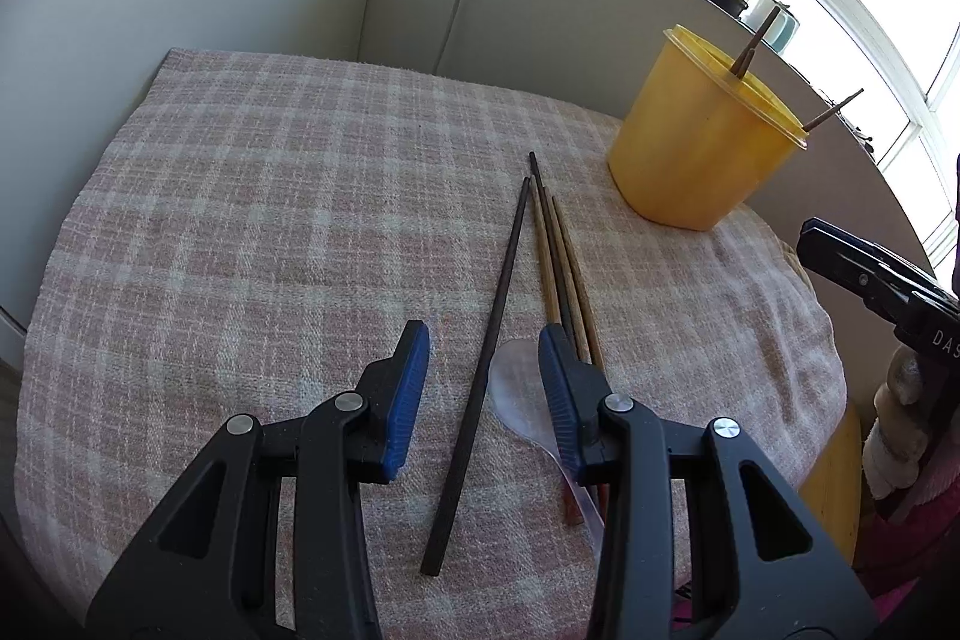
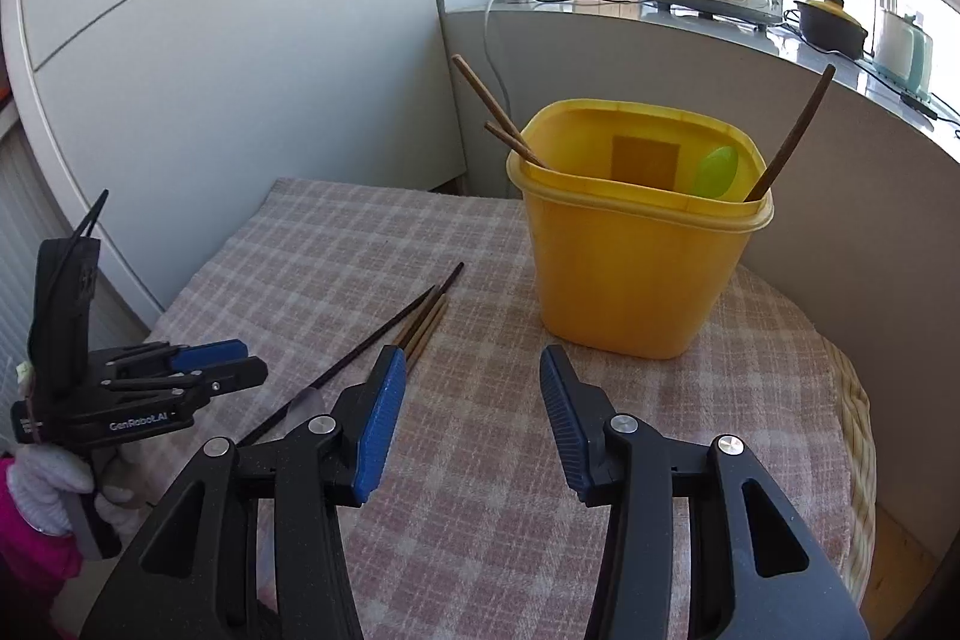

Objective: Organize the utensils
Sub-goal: 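Move both grippers back down to the chopsticks on the cloth, then close left gripper on a black chopstick while right gripper grasps a red-tipped wooden chopstick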

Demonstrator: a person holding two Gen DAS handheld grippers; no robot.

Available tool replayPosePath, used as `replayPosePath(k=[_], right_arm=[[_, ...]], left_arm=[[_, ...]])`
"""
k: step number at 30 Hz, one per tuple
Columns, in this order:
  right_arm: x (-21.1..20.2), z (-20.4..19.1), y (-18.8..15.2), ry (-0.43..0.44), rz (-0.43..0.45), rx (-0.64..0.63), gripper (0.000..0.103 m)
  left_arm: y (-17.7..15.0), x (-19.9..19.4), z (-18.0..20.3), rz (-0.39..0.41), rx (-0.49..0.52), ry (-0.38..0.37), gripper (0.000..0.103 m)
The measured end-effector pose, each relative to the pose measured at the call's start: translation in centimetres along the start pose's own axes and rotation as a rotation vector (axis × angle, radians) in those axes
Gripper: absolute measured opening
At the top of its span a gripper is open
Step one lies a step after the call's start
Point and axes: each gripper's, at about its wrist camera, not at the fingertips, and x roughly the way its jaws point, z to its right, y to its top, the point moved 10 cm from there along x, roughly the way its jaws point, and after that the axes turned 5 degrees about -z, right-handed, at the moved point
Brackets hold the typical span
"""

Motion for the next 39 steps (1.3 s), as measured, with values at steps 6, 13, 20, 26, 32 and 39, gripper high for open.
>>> replayPosePath(k=[6, 13, 20, 26, 32, 39], right_arm=[[1.0, -0.4, -1.1, -0.002, -0.019, 0.010, 0.055], [3.3, -0.6, -3.0, 0.040, -0.112, 0.052, 0.055], [4.8, -1.4, -2.9, 0.034, -0.158, 0.025, 0.055], [7.0, -1.8, -2.9, 0.053, -0.220, 0.030, 0.055], [8.1, -1.6, -3.0, 0.097, -0.266, 0.067, 0.055], [9.5, -1.9, -3.3, 0.117, -0.303, 0.063, 0.045]], left_arm=[[-0.8, 0.2, -0.7, -0.014, -0.008, 0.010, 0.038], [-1.5, 1.2, -0.8, -0.051, 0.000, 0.001, 0.038], [-0.4, 2.6, 0.4, -0.088, 0.048, -0.005, 0.038], [1.1, 4.4, 2.1, -0.127, 0.121, 0.004, 0.038], [0.8, 5.3, 2.3, -0.164, 0.152, 0.010, 0.038], [-1.3, 4.8, 2.3, -0.202, 0.120, -0.021, 0.038]])
